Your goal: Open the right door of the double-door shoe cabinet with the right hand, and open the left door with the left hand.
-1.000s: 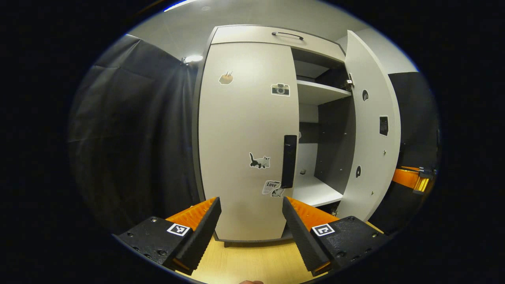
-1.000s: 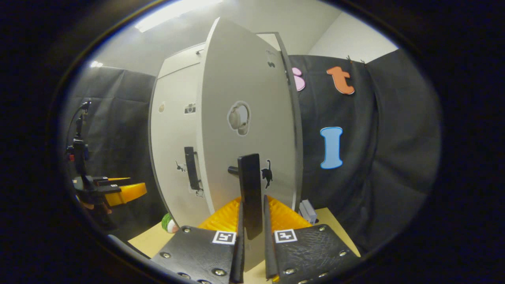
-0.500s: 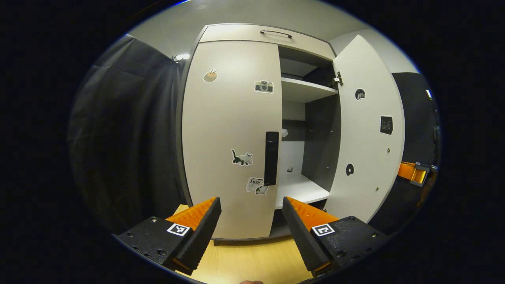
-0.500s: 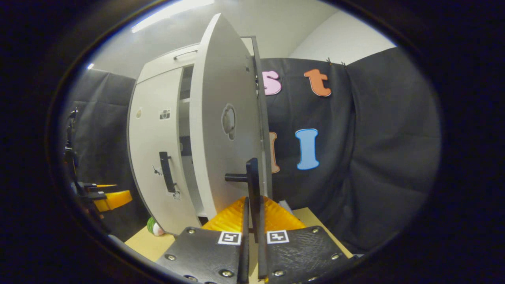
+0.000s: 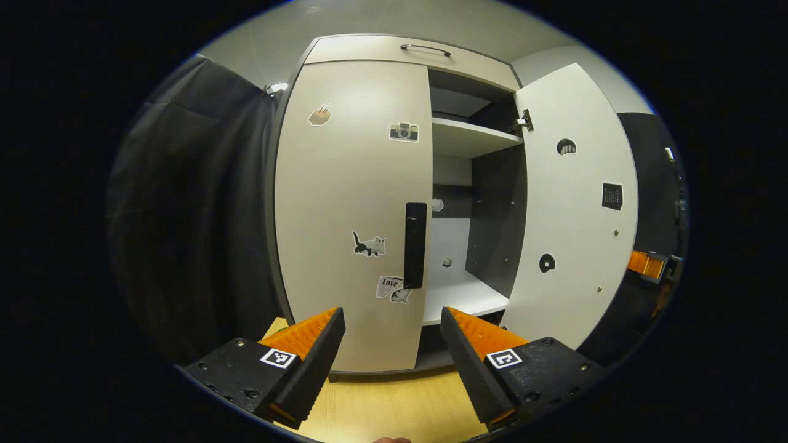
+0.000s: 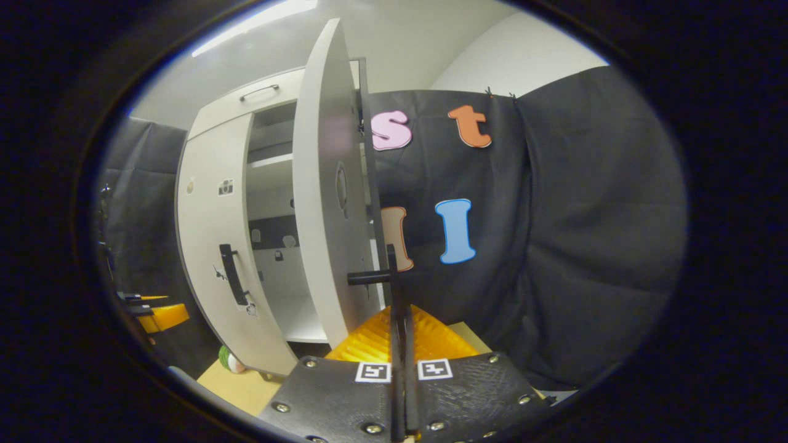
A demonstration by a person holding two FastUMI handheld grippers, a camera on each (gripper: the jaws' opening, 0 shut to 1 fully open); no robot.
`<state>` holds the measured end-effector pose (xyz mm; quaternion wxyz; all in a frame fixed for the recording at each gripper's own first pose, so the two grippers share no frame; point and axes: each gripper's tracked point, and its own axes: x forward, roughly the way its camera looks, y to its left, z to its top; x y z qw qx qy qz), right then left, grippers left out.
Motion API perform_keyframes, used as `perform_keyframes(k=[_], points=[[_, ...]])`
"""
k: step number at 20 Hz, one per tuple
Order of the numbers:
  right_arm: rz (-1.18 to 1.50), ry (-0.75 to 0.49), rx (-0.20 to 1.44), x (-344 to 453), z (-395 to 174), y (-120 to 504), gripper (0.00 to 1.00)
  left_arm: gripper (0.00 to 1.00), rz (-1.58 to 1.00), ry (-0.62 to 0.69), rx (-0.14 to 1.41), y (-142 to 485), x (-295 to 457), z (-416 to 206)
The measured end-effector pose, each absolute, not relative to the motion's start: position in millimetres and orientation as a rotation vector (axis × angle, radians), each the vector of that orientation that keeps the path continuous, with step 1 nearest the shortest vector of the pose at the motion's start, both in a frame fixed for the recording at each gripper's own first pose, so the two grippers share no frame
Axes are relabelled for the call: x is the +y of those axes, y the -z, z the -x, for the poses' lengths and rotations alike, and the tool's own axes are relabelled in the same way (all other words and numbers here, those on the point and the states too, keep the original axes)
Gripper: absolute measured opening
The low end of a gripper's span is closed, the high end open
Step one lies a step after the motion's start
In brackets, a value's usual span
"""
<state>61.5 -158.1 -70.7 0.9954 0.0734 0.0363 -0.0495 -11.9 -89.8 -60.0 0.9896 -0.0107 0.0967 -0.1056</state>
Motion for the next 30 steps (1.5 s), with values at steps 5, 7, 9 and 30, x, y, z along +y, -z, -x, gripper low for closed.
perform_keyframes(k=[5, 7, 9, 30], points=[[-0.159, 0.123, 0.076, -170, -49, 74, 0.02, 0.96, 0.009, 0.233, 0.194, 60, -99, 0], [-0.169, 0.132, 0.086, -170, -48, 77, 0.02, 0.96, 0.004, 0.241, 0.192, 59, -105, -7], [-0.162, 0.145, 0.088, -170, -41, 78, 0.02, 0.96, -0.001, 0.247, 0.185, 58, -108, -17], [-0.118, 0.414, 0.125, -240, 41, 92, 0.01, 0.83, -0.026, 0.187, 0.163, 66, -139, -132]])
